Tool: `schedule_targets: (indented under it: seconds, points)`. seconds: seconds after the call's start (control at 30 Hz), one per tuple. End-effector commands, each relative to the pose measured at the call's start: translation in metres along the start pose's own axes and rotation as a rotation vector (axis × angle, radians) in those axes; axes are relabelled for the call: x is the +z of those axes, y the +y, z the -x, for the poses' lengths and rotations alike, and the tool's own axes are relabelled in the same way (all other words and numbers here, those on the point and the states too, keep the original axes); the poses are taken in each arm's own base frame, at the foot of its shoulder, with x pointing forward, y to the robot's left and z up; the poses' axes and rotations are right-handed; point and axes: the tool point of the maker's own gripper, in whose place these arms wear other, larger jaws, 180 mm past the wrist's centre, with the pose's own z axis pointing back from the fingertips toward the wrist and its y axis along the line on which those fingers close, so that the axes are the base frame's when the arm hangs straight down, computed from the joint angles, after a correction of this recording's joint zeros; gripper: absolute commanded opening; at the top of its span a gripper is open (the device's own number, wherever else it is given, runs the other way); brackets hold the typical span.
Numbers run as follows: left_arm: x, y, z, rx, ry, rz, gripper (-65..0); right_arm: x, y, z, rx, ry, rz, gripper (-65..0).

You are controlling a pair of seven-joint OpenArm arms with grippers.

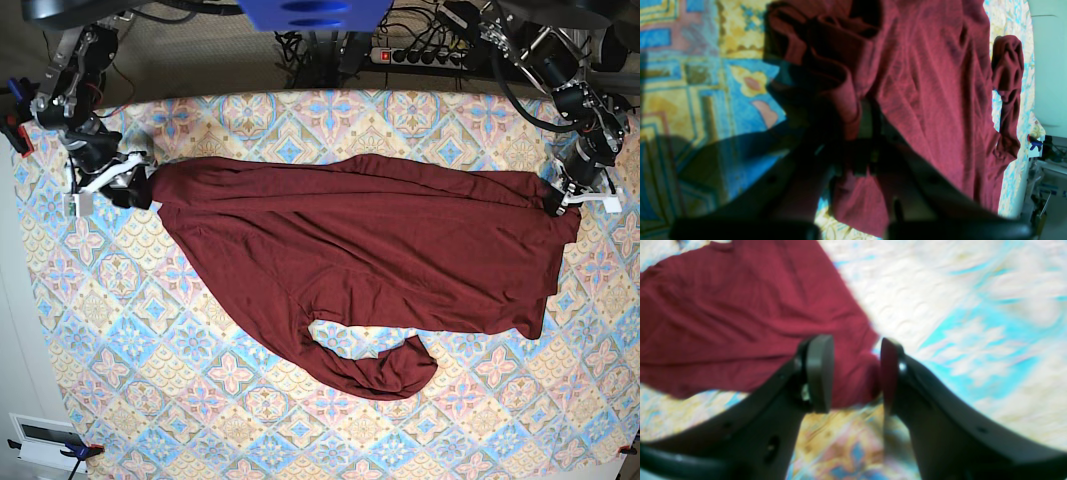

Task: Layout the t-shirt on the table in an organized manner, then fold the t-shirt properly
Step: 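Pull the shirt edge apart with both grippers, flattening the shirt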

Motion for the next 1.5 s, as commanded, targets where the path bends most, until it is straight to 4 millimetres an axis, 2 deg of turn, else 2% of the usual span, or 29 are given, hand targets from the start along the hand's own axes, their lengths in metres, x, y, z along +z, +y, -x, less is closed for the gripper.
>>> schedule_targets:
  seconds: [0.0,0.27,0.37,0.47,0.53,0.63,1.03,1.27,1.37,1.47]
  points:
    - [0.001,0.004,0.007,-0.018,0.05,-0.027,-64.9,0.002,-0.005,0.004,-0.019,0.007,-0.001,-42.4]
    - [0.002,0.005,0.005,-0.021,0.048,-0.03,-64.9,-0.011,-0.016,0.033,-0.213,0.045,-0.053,-42.2]
    - [0.002,0.005,0.005,-0.021,0.048,-0.03,-64.9,-0.014,-0.022,0.045,-0.245,0.072,-0.045,-38.2]
    - [0.002,0.005,0.005,-0.021,0.048,-0.03,-64.9,-0.02,-0.02,0.034,-0.242,0.048,-0.055,-32.6]
    - [0.002,0.005,0.005,-0.021,0.048,-0.03,-64.9,-0.021,-0.019,0.032,-0.24,0.046,-0.058,-31.3]
    - [0.002,0.005,0.005,-0.021,0.047,-0.03,-64.9,-0.024,-0.019,0.03,-0.245,0.041,-0.062,-31.7]
    - [0.002,0.005,0.004,-0.022,0.046,-0.031,-64.9,-0.034,-0.027,0.05,-0.36,0.072,-0.076,-31.6]
    - [0.001,0.005,0.005,-0.02,0.046,-0.03,-64.9,-0.048,-0.009,0.044,-0.35,0.075,-0.126,-31.7]
    - [0.002,0.005,0.005,-0.021,0.047,-0.03,-64.9,-0.051,-0.003,0.047,-0.343,0.088,-0.14,-33.4]
    - [0.002,0.005,0.005,-0.022,0.048,-0.032,-65.0,-0.05,-0.003,0.044,-0.338,0.08,-0.14,-43.4]
